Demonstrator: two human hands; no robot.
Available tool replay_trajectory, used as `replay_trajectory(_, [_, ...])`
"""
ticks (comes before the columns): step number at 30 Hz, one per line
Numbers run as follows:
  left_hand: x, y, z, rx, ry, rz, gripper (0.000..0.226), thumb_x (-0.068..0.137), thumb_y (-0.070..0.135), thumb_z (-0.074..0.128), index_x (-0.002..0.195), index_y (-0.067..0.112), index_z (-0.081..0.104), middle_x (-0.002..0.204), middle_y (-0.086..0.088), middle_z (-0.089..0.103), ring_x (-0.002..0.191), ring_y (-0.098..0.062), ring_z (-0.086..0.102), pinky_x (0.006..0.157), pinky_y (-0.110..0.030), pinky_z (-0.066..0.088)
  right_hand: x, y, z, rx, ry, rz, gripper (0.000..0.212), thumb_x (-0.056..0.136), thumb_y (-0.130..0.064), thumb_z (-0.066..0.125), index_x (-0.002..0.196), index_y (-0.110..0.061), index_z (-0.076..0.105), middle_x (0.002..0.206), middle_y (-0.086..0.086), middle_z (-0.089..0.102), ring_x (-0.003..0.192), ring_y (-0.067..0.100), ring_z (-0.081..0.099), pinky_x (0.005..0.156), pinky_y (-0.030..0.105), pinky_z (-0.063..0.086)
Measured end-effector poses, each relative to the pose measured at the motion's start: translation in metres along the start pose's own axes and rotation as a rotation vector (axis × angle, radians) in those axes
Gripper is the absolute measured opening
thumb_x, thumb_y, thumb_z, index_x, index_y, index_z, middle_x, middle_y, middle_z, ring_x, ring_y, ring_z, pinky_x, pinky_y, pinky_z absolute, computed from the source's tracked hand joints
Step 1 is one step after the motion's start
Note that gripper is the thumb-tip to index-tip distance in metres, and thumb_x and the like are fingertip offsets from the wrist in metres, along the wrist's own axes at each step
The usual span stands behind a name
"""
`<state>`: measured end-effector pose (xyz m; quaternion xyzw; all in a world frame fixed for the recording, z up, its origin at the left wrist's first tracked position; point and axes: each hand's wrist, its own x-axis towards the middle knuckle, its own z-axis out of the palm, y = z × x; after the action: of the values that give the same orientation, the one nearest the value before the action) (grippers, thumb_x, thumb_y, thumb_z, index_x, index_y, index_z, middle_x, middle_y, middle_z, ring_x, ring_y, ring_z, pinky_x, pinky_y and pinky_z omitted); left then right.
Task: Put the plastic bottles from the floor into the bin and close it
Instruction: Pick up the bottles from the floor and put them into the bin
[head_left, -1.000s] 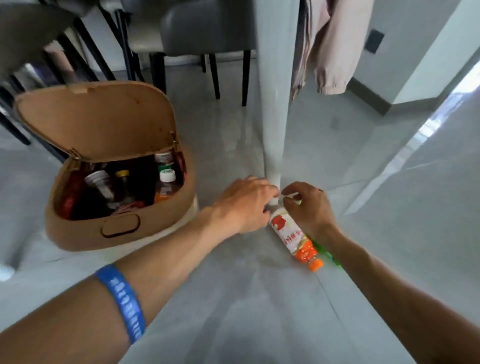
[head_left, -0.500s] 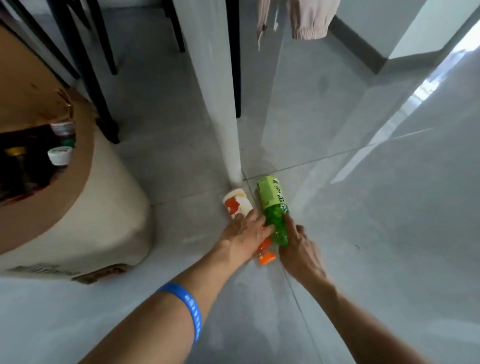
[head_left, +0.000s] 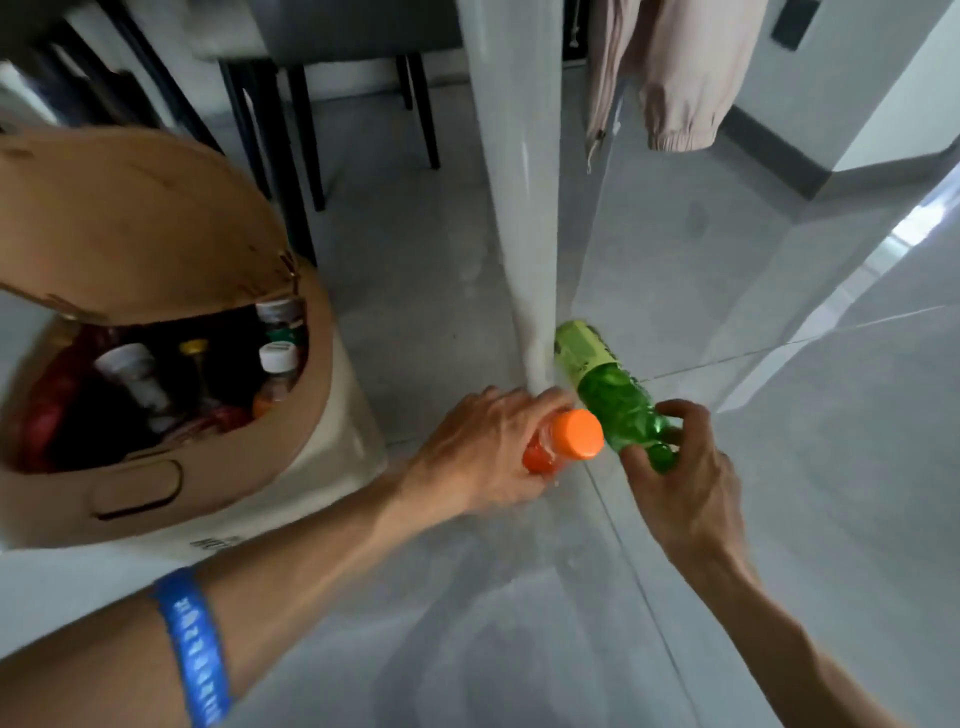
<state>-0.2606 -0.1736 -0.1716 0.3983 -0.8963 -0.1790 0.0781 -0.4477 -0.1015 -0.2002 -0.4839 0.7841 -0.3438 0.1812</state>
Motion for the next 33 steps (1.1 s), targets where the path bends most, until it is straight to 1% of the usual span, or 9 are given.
replay_trajectory(4, [-0.031,0.012,-0.118,-0.478,0.095,0.091,0.065,0.075,0.042,0.081,0.131,0.030,0.050,0.123,0.006,0.066,0.113,-0.015,0.063,0.099,-0.035,0.049,-0.003,-0.083,-0.042,0.052,0.201,-0.196,0.040,0.082,-0.025,0.065,0.120,-0.026,0.053,0.100,0.009,0.074,0.069,0.025,0.060,0.071,0.030,0.044])
replay_trajectory(8, [-0.081,-0.007,-0.233,-0.621,0.325,0.134,0.053,0.075,0.029,0.082,0.120,0.035,0.054,0.111,0.015,0.068,0.113,-0.010,0.065,0.099,-0.034,0.051,-0.007,-0.122,-0.083,0.142,0.306,-0.295,0.051,0.080,-0.045,0.062,0.126,-0.023,0.054,0.106,0.009,0.071,0.081,0.025,0.065,0.073,0.035,0.055])
replay_trajectory(11, [-0.125,-0.046,-0.274,-0.610,0.373,0.012,0.053,0.069,0.023,0.086,0.114,0.034,0.059,0.103,0.021,0.073,0.105,-0.003,0.068,0.090,-0.021,0.053,-0.029,-0.144,-0.105,0.214,0.243,-0.398,0.062,0.073,-0.050,0.055,0.126,-0.018,0.055,0.112,0.006,0.063,0.099,0.025,0.062,0.083,0.004,0.044])
replay_trajectory(13, [-0.145,-0.077,-0.279,-0.605,0.327,-0.110,0.055,0.063,0.024,0.087,0.111,0.036,0.062,0.103,0.021,0.074,0.104,-0.002,0.068,0.094,-0.022,0.052,-0.041,-0.155,-0.098,0.228,0.171,-0.444,0.063,0.073,-0.049,0.056,0.131,-0.024,0.054,0.120,0.003,0.063,0.104,0.017,0.060,0.088,0.004,0.043])
replay_trajectory(16, [-0.160,-0.114,-0.260,-0.515,0.231,-0.356,0.070,0.050,0.039,0.094,0.112,0.042,0.063,0.112,0.016,0.071,0.109,-0.006,0.064,0.106,-0.039,0.046,-0.059,-0.179,-0.063,0.195,0.271,-0.511,0.050,0.078,-0.034,0.059,0.128,-0.031,0.059,0.104,-0.003,0.067,0.090,0.019,0.066,0.086,0.031,0.056])
replay_trajectory(21, [-0.172,-0.144,-0.228,-0.534,0.127,-0.469,0.060,0.065,0.019,0.092,0.112,0.036,0.059,0.116,0.005,0.068,0.109,-0.018,0.064,0.101,-0.047,0.050,-0.074,-0.234,-0.017,0.174,0.140,-0.592,0.040,0.074,-0.024,0.064,0.114,-0.024,0.067,0.079,-0.006,0.065,0.066,0.006,0.062,0.062,-0.003,0.039])
replay_trajectory(27, [-0.164,-0.154,-0.208,-0.535,-0.068,-0.543,0.034,0.083,0.028,0.079,0.112,0.026,0.061,0.117,0.000,0.065,0.110,-0.023,0.063,0.086,-0.040,0.058,-0.063,-0.275,0.013,0.110,0.022,-0.738,0.032,0.076,-0.018,0.074,0.108,-0.020,0.069,0.071,-0.011,0.063,0.062,0.001,0.062,0.056,0.003,0.044])
replay_trajectory(30, [-0.162,-0.161,-0.212,-0.508,-0.144,-0.629,0.035,0.094,0.048,0.058,0.116,0.023,0.069,0.124,-0.003,0.064,0.114,-0.023,0.059,0.097,-0.041,0.053,-0.053,-0.295,0.025,0.076,-0.007,-0.811,0.032,0.079,-0.021,0.071,0.111,-0.020,0.067,0.077,-0.008,0.065,0.066,0.008,0.063,0.061,0.018,0.052])
replay_trajectory(33, [-0.165,-0.168,-0.214,-0.399,-0.279,-0.707,0.036,0.100,0.040,0.051,0.121,0.016,0.070,0.126,-0.008,0.064,0.115,-0.024,0.059,0.100,-0.038,0.049,-0.043,-0.306,0.044,0.040,-0.056,-0.867,0.032,0.084,-0.024,0.068,0.115,-0.021,0.064,0.084,-0.010,0.063,0.072,0.007,0.060,0.066,0.021,0.051])
